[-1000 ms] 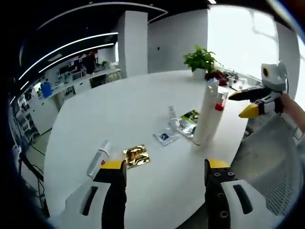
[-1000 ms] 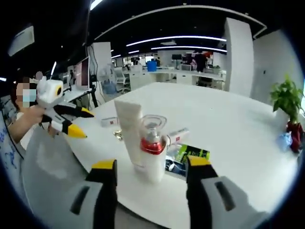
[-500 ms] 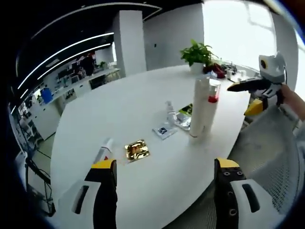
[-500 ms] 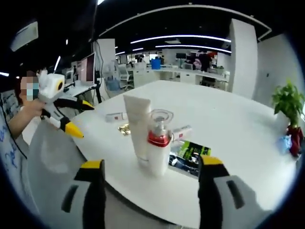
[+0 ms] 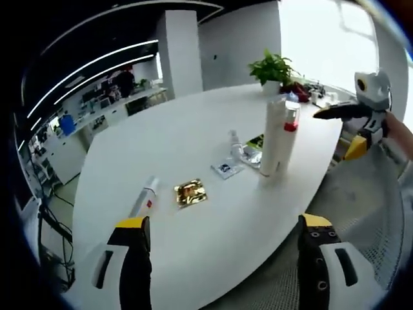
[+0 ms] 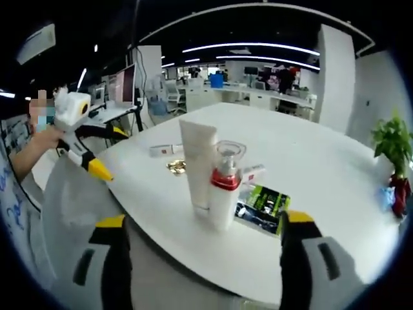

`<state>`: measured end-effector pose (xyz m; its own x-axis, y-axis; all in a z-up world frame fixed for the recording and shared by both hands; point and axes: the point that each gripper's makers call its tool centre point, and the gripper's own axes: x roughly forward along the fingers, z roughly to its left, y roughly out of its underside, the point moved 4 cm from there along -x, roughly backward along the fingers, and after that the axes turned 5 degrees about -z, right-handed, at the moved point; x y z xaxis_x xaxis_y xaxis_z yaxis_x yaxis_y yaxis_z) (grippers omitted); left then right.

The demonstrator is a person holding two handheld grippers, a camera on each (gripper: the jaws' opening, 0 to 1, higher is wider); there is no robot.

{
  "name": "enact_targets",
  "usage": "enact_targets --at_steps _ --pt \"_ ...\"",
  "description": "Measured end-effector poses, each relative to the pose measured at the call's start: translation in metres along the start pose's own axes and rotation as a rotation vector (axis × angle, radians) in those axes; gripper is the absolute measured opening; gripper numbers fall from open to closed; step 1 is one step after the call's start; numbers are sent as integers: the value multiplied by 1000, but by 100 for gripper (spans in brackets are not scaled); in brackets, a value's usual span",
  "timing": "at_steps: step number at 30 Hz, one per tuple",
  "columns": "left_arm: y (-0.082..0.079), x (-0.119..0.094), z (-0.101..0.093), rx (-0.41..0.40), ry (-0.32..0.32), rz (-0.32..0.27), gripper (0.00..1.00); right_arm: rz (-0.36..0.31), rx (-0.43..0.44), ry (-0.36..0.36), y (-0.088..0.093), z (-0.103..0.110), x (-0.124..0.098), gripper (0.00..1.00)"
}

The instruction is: Arrange the skincare products in the storage area until every visible bottle or jar stands upright without overlapping.

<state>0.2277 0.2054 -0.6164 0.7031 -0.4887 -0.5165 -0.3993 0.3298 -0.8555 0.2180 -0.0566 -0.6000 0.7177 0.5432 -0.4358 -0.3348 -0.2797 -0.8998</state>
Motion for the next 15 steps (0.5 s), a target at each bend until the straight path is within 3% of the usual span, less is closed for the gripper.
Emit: enact_targets --at_steps 15 --pt "8 -13 9 -12 -25 20 97 12 -3 14 0 -3 3 100"
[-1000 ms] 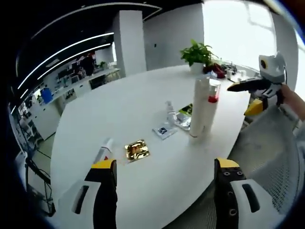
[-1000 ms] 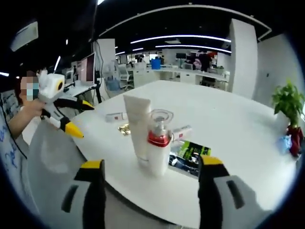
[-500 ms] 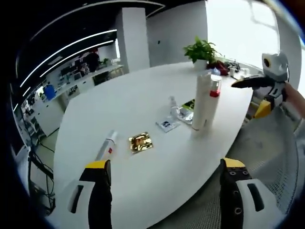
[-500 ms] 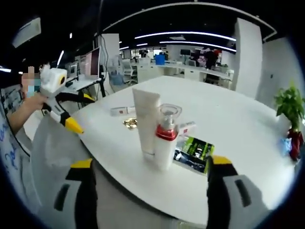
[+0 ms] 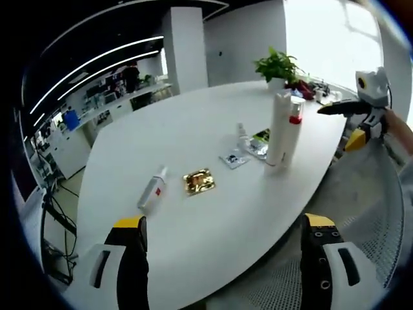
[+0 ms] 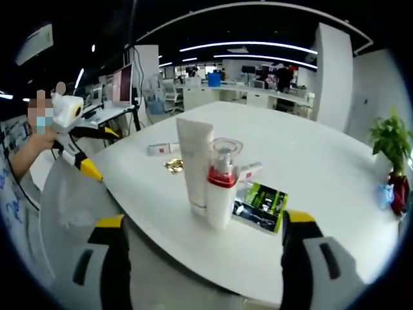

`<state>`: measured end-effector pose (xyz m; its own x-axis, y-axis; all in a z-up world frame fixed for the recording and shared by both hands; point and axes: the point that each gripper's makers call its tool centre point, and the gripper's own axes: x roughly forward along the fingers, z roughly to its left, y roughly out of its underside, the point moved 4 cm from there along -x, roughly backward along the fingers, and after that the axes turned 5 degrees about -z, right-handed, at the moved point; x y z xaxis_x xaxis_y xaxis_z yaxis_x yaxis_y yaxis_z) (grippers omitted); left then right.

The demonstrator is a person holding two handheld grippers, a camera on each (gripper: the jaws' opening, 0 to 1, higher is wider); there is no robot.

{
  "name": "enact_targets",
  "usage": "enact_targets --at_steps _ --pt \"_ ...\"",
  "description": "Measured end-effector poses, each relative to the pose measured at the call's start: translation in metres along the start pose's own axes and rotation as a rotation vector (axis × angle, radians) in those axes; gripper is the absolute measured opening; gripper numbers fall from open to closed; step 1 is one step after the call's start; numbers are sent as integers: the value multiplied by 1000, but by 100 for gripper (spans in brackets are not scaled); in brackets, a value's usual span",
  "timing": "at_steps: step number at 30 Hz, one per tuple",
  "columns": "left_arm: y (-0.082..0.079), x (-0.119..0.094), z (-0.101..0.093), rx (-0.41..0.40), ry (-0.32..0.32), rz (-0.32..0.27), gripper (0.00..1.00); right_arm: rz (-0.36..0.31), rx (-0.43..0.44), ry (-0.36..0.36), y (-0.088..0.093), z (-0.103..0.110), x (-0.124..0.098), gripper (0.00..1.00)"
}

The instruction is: Arrange the skincare products in the storage area until every visible bottle or jar stands upright without overlapping.

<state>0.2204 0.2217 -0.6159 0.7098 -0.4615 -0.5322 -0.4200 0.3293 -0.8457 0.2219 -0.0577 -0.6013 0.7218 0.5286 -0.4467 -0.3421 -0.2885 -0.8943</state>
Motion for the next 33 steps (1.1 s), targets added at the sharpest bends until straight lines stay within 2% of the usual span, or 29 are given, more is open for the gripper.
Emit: enact_targets --at_steps 6,13,18,21,25,29,33 --pt "1 7 16 15 26 20 97 -16 12 7 -5 2 0 100" --pt "-5 17 33 25 53 40 97 29 22 -4 3 6 5 100" --pt "-8 24 48 103 76 47 97 41 29 13 2 7 9 100" --pt "-10 33 58 79 106 49 97 46 42 26 1 7 10 100" --pt "-11 44 69 79 114 60 97 38 63 49 -2 6 10 100" --pt "-12 57 81 54 123 73 92 35 74 66 -2 6 11 100" --pt "-10 69 93 54 131 116 89 28 95 87 -5 7 11 100"
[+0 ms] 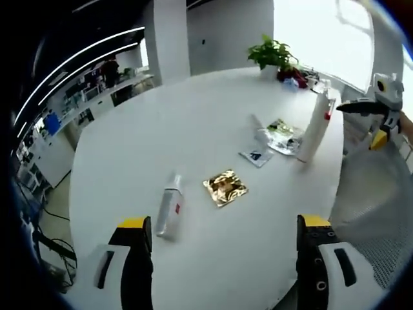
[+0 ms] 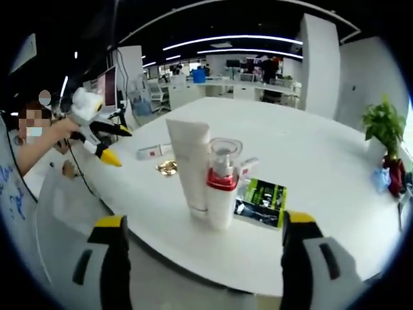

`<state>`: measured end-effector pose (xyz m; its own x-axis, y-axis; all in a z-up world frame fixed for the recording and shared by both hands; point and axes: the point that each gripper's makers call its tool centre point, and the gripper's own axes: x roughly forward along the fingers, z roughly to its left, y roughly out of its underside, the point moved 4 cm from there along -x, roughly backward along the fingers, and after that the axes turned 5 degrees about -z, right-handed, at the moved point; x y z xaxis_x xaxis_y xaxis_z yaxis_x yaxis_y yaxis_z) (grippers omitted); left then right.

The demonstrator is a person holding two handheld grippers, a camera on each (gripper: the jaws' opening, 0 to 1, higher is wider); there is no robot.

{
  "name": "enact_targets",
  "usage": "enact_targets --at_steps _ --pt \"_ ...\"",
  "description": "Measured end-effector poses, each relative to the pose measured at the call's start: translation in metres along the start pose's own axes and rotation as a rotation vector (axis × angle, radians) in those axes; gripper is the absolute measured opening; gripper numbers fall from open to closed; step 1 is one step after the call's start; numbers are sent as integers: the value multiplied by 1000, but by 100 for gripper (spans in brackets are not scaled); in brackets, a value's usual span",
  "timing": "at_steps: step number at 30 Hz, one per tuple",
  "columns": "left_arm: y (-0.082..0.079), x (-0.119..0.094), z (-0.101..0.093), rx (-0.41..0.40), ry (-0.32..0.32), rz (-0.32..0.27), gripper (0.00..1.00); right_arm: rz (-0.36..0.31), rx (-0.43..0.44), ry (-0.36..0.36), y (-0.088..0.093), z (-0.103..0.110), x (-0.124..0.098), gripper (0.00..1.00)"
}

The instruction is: Arrange the skincare products in the storage area until every visible bottle or jar stands upright without overlapping.

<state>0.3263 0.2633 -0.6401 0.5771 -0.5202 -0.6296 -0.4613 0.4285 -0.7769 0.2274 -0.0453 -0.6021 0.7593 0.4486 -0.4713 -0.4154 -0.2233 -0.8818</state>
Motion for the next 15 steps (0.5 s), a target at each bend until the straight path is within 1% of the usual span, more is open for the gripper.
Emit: enact_targets --at_steps 4,7,10,13,15 --pt "1 11 11 7 12 27 85 -8 10 18 -2 0 0 100" --pt "4 22 20 21 26 62 82 -13 23 23 -2 4 -1 100" --pt "2 30 29 13 28 73 80 -18 31 31 -2 7 -2 100" --pt "1 38 35 3 35 87 73 -23 36 36 -2 9 -3 100" --pt "2 44 40 12 36 108 72 -22 37 40 -2 10 -3 100"
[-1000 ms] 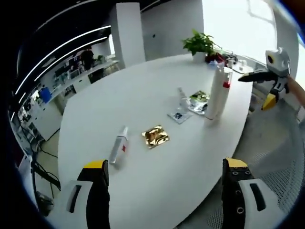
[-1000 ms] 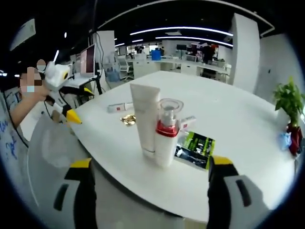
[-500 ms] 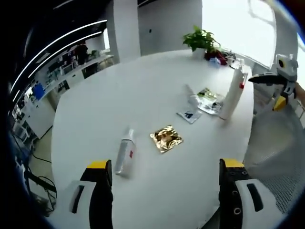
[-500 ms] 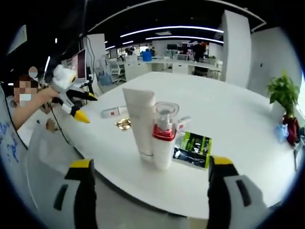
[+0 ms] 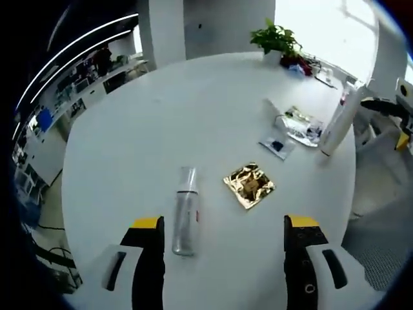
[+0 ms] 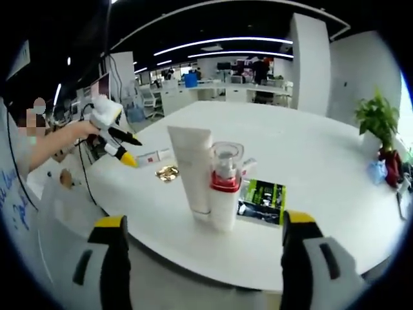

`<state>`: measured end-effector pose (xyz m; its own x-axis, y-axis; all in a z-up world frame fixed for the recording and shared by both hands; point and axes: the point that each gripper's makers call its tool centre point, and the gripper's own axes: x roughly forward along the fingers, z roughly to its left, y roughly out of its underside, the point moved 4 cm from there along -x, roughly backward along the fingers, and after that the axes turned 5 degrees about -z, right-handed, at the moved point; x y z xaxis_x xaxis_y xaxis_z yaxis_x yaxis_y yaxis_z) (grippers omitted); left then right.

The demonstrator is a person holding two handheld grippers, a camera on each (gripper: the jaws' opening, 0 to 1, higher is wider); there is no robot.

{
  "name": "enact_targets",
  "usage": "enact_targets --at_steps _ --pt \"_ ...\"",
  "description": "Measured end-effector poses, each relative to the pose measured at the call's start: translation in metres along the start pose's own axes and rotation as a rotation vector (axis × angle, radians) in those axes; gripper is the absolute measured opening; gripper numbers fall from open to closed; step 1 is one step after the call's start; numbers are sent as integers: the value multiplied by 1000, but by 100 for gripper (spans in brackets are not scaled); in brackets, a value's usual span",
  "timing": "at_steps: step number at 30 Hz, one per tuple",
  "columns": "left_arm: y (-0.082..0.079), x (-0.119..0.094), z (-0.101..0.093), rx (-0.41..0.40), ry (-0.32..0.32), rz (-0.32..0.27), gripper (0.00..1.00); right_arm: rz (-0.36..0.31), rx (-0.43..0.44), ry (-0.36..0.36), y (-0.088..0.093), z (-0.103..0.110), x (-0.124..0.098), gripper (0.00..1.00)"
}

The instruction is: Arrange the skincare products in the storage area until every visible bottle or jar stands upright without overlapping.

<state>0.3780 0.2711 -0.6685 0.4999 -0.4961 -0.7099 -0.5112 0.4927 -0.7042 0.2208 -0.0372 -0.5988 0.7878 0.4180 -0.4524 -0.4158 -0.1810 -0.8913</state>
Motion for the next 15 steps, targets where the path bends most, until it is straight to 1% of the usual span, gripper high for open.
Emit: enact_targets --at_steps 3,5,6,7,10,12,15 --pt "-1 5 5 -6 9 27 69 -1 9 6 0 0 -1 100" --pt "0 9 7 -4 26 49 62 -3 12 15 0 -1 -1 100" --pt "0 10 9 -10 26 58 57 -3 12 18 0 -1 -2 100" --pt "1 12 12 -4 28 65 55 -1 14 21 0 -2 -2 100" --pt "3 17 15 -1 41 87 56 1 17 26 0 -2 -2 100" --pt "4 20 18 5 45 97 54 5 19 29 1 -2 -1 100" --pt "6 24 20 15 47 112 53 13 21 33 2 -2 -1 100"
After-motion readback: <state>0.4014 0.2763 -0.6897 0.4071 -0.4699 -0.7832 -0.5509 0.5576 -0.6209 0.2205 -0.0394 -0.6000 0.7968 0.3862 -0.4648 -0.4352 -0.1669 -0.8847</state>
